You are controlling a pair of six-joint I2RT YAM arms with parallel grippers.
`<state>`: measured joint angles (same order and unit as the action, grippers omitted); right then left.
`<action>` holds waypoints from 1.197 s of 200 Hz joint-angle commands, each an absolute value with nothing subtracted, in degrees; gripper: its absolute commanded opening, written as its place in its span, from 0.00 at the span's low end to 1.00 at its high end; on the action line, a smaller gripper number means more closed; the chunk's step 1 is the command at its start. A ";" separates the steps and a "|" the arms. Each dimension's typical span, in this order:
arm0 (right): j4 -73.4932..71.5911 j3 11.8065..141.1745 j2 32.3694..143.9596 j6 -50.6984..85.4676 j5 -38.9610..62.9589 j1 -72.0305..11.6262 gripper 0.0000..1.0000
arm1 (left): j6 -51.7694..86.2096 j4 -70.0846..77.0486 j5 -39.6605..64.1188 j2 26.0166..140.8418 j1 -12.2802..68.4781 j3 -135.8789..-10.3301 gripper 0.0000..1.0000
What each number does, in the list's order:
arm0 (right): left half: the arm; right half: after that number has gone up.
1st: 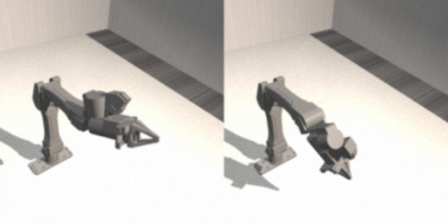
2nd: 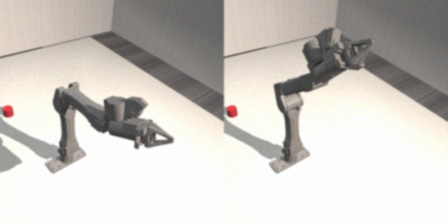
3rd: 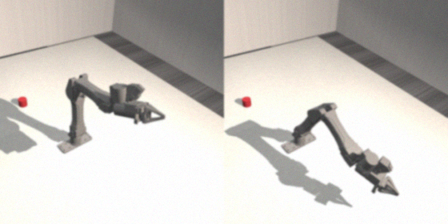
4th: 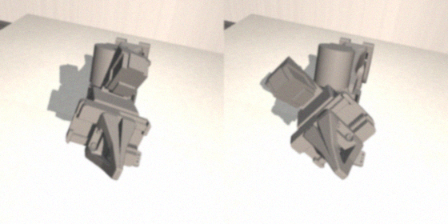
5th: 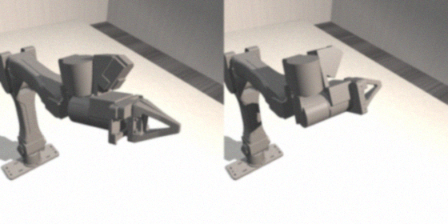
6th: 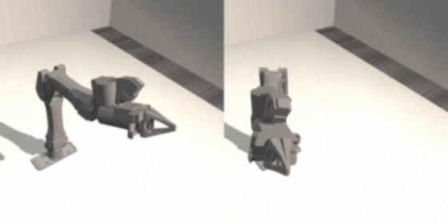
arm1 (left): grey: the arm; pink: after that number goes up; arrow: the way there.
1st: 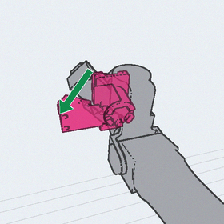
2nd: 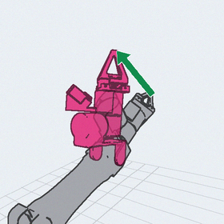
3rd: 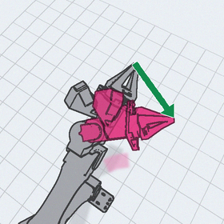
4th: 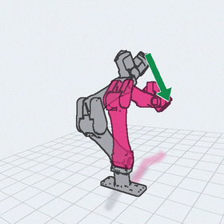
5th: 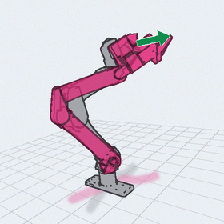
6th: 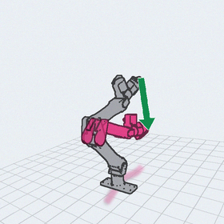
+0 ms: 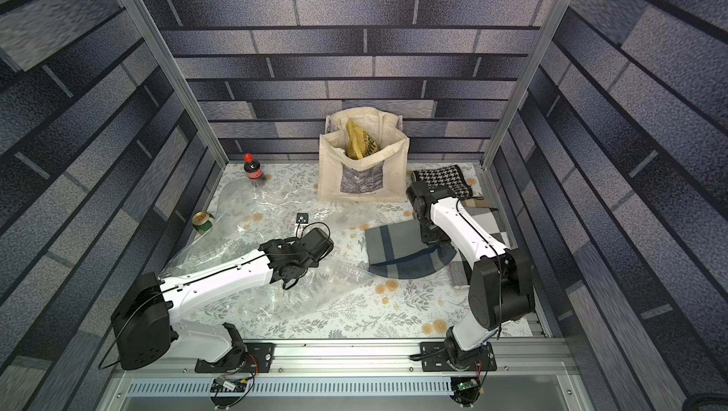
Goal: Take the scarf out of the vacuum bag
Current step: Place the scarf at the center of the board.
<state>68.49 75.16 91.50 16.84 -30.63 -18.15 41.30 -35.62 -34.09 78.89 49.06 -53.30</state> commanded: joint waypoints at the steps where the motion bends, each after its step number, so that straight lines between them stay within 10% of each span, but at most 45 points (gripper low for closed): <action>1: 69.55 77.07 90.63 15.76 -34.90 -16.64 0.00 | 40.05 -38.87 -34.16 76.01 47.86 -51.48 0.00; 239: 69.31 72.94 90.21 20.51 -43.46 -1.32 0.00 | 38.40 -36.28 -32.02 81.02 50.60 -55.58 0.00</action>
<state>70.98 74.35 88.47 19.49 -42.22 -2.28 39.79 -35.59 -31.68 79.59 49.39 -52.73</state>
